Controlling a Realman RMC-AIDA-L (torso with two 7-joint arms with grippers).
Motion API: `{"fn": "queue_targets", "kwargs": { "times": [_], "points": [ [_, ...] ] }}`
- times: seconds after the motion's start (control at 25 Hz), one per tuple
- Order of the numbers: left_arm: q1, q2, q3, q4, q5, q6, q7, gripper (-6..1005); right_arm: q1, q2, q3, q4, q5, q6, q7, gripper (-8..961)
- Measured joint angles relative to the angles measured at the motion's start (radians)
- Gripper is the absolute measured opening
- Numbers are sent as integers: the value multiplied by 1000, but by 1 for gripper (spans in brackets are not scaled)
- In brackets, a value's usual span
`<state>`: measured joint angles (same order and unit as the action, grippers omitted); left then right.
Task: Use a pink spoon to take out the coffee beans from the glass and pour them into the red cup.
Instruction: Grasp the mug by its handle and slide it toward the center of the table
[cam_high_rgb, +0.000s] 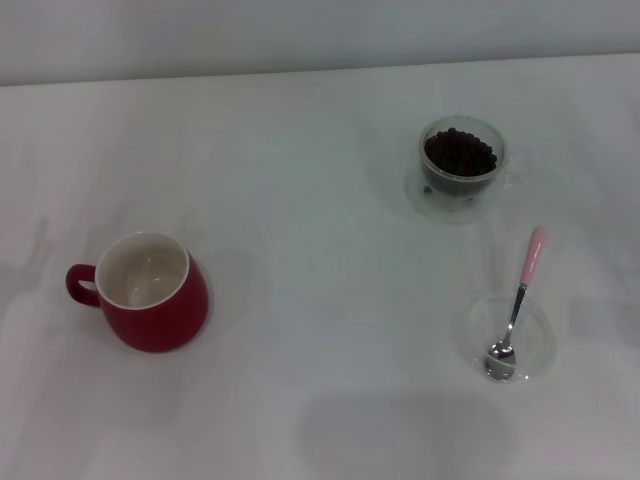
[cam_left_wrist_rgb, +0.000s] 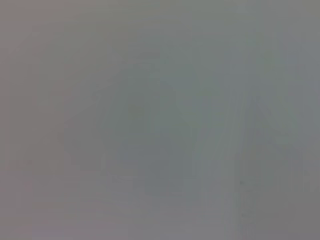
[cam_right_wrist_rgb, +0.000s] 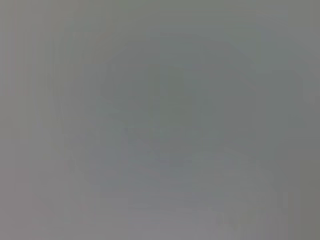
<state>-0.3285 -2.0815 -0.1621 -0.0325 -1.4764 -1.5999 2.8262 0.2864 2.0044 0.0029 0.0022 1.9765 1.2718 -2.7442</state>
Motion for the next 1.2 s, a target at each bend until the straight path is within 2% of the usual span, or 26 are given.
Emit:
{"fn": "queue_targets", "kwargs": {
  "times": [1.04,1.2],
  "points": [
    [39,-1,5,23,16,6,0,799,8,0,-29,20,-15,-29,29,869],
    [63,-3,6,21,19,11,0,799,10,0,-28,21,-15,-25,30,868]
  ]
}}
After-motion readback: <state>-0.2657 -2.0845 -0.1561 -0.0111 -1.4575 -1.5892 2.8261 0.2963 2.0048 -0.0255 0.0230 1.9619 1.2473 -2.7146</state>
